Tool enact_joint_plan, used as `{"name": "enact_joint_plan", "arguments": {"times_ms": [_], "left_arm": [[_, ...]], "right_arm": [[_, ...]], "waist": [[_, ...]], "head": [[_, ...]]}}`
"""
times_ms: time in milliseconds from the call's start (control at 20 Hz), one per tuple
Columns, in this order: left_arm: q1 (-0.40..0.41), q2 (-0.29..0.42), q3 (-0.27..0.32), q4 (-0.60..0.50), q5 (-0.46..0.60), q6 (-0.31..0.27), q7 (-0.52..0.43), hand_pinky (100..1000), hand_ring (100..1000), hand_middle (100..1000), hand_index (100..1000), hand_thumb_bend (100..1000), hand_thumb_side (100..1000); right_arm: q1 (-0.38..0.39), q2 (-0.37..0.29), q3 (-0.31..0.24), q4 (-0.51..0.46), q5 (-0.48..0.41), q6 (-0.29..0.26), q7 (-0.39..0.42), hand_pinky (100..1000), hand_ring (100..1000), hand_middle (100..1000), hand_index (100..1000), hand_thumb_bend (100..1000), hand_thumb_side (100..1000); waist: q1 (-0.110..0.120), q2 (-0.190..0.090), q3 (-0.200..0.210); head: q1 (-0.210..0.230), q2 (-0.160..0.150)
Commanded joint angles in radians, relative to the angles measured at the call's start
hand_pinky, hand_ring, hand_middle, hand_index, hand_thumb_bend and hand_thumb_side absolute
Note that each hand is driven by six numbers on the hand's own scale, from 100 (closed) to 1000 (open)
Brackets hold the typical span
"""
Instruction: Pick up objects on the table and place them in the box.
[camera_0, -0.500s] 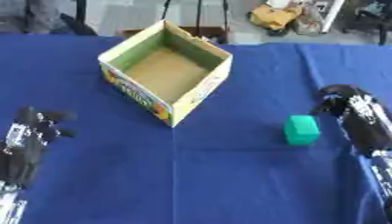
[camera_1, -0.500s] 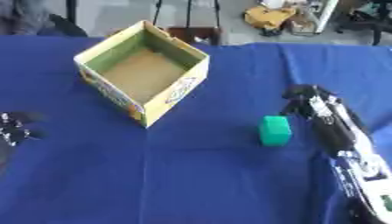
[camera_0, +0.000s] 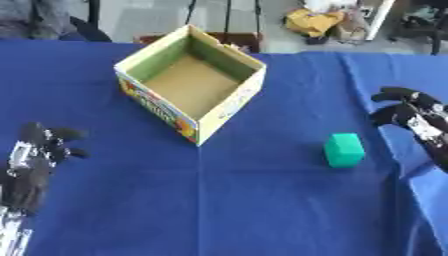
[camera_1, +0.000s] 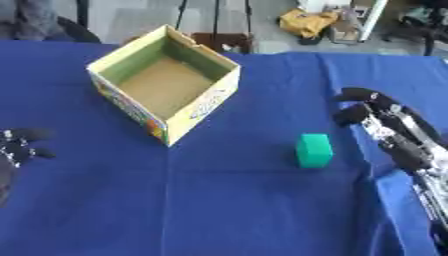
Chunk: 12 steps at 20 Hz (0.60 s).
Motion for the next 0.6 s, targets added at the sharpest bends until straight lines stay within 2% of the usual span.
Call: {"name": "enact_joint_plan", "arguments": {"times_ms": [50,150,400,500,600], "left_arm": [[-0.004,0.027,0.01,-0.01,-0.004,-0.002,0.002,606,791,608,659,396,1000],[-0.002,0.028,0.01,-0.009,-0.005,-0.002,0.002,607,791,608,659,396,1000],[0.003,0.033,0.011,-0.008,-0.006,-0.002,0.003,606,791,608,659,395,1000],[0.003,0.032,0.01,-0.007,-0.007,-0.001,0.002,607,791,608,659,396,1000],[0.004,0.033,0.009,-0.007,-0.007,-0.001,0.001,607,792,608,659,395,1000]], "right_arm": [[-0.006,-0.088,0.004,-0.018,0.048,-0.033,0.049,760,809,874,954,100,413],[-0.012,-0.123,0.008,-0.006,0.08,-0.053,0.082,774,830,887,961,100,361],[-0.037,-0.203,0.013,0.032,0.165,-0.103,0.167,789,856,901,960,100,332],[-0.053,-0.221,0.014,0.049,0.196,-0.12,0.194,787,856,901,952,157,327],[-0.07,-0.237,0.017,0.064,0.227,-0.135,0.207,780,848,895,941,173,314]], "waist": [[0.0,-0.019,-0.001],[-0.002,-0.022,-0.002],[-0.005,-0.026,-0.002],[-0.006,-0.028,-0.002],[-0.006,-0.028,-0.002]], "head": [[0.004,0.004],[0.008,0.005],[0.013,0.005],[0.014,0.005],[0.015,0.005]]}}
